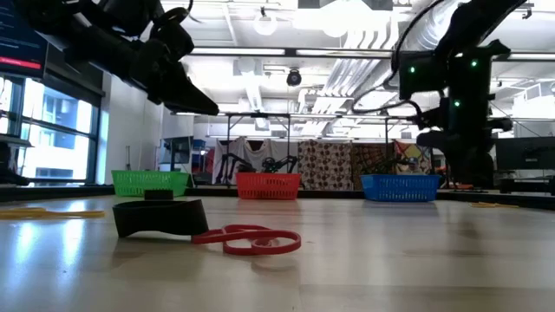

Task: Sort rubber bands into baskets
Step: Put the yellow rubber band into the blue bin

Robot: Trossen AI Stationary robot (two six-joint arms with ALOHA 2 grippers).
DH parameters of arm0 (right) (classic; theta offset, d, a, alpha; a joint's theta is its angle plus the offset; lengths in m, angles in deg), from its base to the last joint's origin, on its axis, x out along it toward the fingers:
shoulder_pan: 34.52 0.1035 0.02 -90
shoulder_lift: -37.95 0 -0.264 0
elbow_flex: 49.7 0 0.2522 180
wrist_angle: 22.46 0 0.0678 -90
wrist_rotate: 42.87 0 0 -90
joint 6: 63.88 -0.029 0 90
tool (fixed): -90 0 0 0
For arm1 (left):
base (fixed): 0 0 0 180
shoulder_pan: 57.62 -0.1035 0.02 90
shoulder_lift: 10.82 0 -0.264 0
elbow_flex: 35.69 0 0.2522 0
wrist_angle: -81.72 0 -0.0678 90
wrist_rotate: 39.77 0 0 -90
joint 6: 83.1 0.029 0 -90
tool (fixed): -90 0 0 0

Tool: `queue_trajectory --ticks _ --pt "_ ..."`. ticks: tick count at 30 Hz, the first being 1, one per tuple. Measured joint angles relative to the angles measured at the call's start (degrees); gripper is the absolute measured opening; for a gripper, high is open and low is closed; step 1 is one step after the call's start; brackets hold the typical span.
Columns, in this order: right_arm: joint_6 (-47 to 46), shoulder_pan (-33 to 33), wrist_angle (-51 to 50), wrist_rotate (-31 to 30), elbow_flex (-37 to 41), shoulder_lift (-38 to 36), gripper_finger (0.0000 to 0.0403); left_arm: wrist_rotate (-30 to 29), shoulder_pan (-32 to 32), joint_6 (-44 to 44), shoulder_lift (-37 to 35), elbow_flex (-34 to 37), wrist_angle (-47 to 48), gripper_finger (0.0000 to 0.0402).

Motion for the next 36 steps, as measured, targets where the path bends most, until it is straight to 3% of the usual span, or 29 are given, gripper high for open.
queue_trajectory --ticks 6,17,28,36 --pt "1.1 -8.6 -3.0 -0.3 0.5 0.0 0.0140 0.0 0.8 0.0 0.0 0.0 -0.3 0.0094" --pt "10.7 -23.0 7.9 7.5 6.7 0.2 0.0137 0.0 1.0 0.0 0.0 0.0 -0.2 0.0094" --pt "10.7 -30.2 9.4 7.3 6.7 0.2 0.0137 0.0 1.0 -0.2 0.0 0.0 -0.2 0.0094" --pt "11.1 -31.6 10.8 9.2 6.7 0.2 0.0137 0.0 1.6 -0.2 0.0 0.0 0.1 0.0094"
